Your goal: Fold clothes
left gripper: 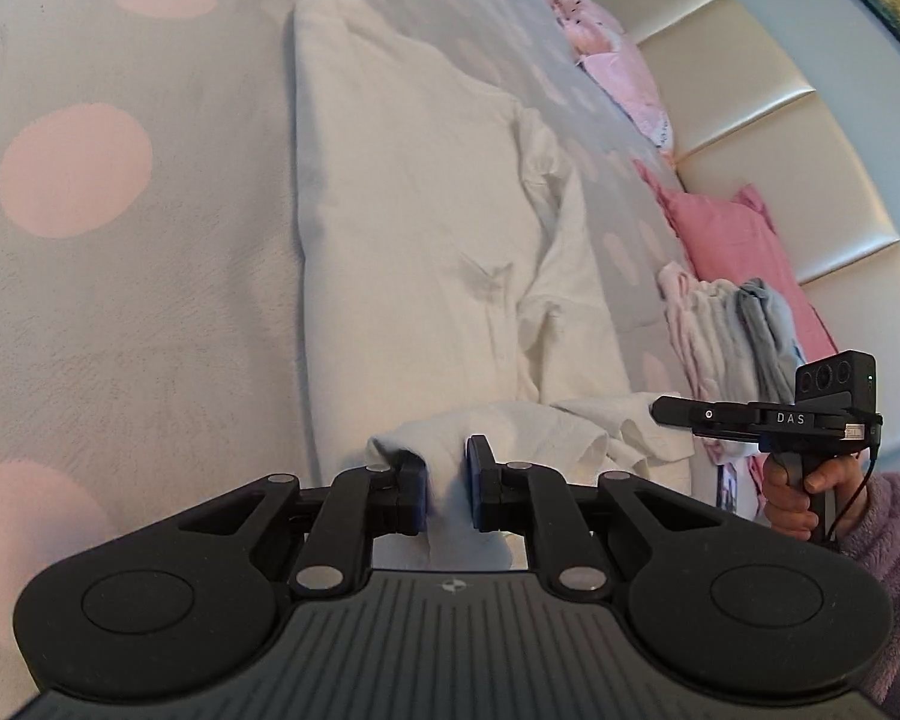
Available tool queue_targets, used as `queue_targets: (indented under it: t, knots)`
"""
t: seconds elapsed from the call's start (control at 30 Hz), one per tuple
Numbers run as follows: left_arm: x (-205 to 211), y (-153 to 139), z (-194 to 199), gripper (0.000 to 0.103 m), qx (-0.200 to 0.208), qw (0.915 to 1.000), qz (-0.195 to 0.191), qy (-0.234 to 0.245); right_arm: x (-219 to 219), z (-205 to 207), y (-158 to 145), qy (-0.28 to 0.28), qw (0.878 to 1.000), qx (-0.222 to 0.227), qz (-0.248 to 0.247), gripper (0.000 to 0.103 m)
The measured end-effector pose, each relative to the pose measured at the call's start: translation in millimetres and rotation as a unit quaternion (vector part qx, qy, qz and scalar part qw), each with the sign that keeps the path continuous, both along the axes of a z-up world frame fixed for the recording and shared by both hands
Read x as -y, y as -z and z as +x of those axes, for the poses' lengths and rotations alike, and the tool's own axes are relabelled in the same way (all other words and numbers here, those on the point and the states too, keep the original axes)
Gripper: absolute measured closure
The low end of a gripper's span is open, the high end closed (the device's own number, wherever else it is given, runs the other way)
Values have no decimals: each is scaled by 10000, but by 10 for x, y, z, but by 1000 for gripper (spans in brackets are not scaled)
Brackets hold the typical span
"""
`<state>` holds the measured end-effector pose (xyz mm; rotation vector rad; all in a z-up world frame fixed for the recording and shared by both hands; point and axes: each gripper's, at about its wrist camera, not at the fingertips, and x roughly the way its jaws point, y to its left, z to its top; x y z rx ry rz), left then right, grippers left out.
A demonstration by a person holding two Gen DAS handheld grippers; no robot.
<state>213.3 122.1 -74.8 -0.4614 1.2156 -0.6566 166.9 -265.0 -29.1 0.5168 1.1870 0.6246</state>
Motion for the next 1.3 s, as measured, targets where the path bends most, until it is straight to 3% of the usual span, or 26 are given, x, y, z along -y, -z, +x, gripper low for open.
queue_targets:
  t: [0.07,0.13,0.2,0.27,0.4,0.47,0.57,0.73,0.83,0.97,1.1,1.3]
  knots:
    - [-6,7,12,88,-85,10000,-8,-16,-47,55,56,56,9999,-67,-116,87]
    - [-21,-17,-2,84,-87,9999,-57,-4,-81,79,76,105,9997,-79,-222,69]
    - [-51,-89,-59,71,-18,9999,-105,-92,-84,23,0,133,9994,49,-304,56]
    - [-94,-180,-134,51,81,9995,-188,-225,-80,-54,-77,195,9989,180,-383,48]
    - [-192,-433,-398,50,488,9970,-79,-602,-36,-346,-244,530,9958,508,-556,39]
    - [-148,-603,-608,50,966,9923,277,-726,-54,-587,-328,701,9909,814,-817,39]
    - [56,-801,-964,53,1725,9795,911,-494,-213,-986,-414,625,9788,1383,-1374,39]
    - [459,-877,-1433,60,2390,9557,1694,-301,-475,-1457,-369,673,9704,1695,-1583,39]
    - [686,-780,-1656,61,2489,9520,1782,-54,-645,-1613,-347,410,9620,1962,-1856,44]
    - [915,-535,-1795,62,2451,9478,2039,76,-817,-1697,-307,-48,9409,2405,-2386,62]
    - [1007,-309,-1717,63,2217,9501,2192,135,-860,-1615,-145,-166,9382,2274,-2605,70]
    - [1037,-177,-1556,63,2253,9497,2175,-2,-938,-1498,57,-306,9301,2217,-2911,72]
